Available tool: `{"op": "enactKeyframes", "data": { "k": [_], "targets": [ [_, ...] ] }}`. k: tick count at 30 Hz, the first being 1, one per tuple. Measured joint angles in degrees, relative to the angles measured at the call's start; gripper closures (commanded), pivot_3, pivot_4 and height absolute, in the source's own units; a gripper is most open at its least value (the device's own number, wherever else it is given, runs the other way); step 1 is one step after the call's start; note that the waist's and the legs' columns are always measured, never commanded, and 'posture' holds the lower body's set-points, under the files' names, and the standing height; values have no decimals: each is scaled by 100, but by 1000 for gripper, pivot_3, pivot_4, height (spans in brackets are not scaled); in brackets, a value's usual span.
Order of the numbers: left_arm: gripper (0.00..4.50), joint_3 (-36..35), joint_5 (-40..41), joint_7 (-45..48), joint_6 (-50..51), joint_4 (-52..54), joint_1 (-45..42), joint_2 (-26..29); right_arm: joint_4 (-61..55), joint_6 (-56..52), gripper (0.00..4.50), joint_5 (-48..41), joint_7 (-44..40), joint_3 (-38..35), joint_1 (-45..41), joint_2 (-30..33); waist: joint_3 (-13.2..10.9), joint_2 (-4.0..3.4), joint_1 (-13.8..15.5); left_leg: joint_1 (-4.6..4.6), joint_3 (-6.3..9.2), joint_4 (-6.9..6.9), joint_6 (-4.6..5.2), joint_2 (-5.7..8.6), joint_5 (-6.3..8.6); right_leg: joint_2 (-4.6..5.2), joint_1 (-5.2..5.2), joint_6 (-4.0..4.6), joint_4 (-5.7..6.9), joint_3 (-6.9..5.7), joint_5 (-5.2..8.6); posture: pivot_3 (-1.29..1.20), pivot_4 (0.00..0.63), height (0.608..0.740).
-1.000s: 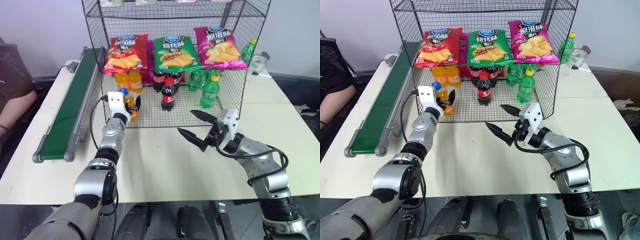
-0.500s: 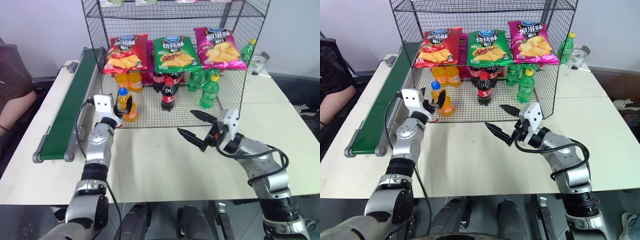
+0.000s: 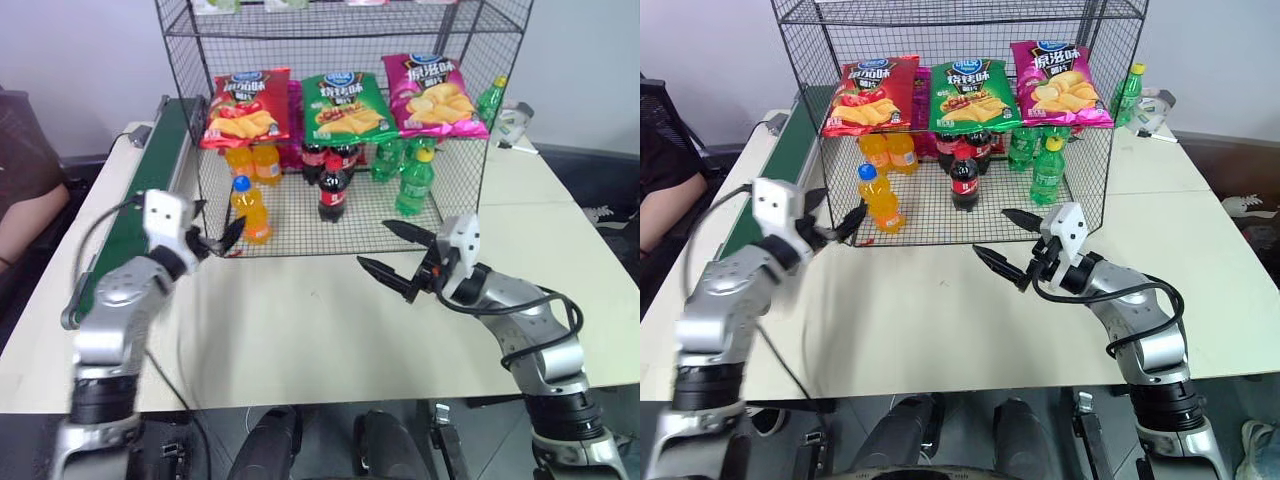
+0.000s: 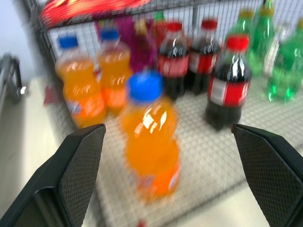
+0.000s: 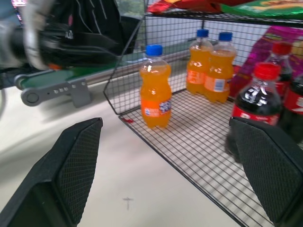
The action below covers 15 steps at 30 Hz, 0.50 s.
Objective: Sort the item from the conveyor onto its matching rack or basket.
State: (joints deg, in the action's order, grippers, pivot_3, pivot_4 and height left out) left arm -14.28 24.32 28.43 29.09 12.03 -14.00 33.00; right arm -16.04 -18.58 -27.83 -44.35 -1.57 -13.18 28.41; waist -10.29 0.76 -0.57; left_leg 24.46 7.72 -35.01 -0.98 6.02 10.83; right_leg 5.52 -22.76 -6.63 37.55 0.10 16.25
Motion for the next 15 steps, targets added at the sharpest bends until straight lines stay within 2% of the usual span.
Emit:
{"op": "enactKeyframes", "data": {
  "k": [5,10,15],
  "targets": [
    [41,-622,443,370,593,196,400,566,3,-31,0,-4,-7,-20,3,16,0,-1,16,0,1,-3,0,2,1,6,-1,1,-6,1,0,0,150,740],
    [41,-917,862,696,925,453,907,760,96,-19,0,-1,-118,-79,-18,40,0,-1,4,0,1,1,0,0,1,6,0,17,-9,7,9,0,150,740],
    [41,-930,886,767,919,510,938,777,133,15,0,3,-186,-102,-19,75,0,-1,10,0,1,1,-1,0,2,7,0,19,-10,8,10,0,150,740]
  ]
}}
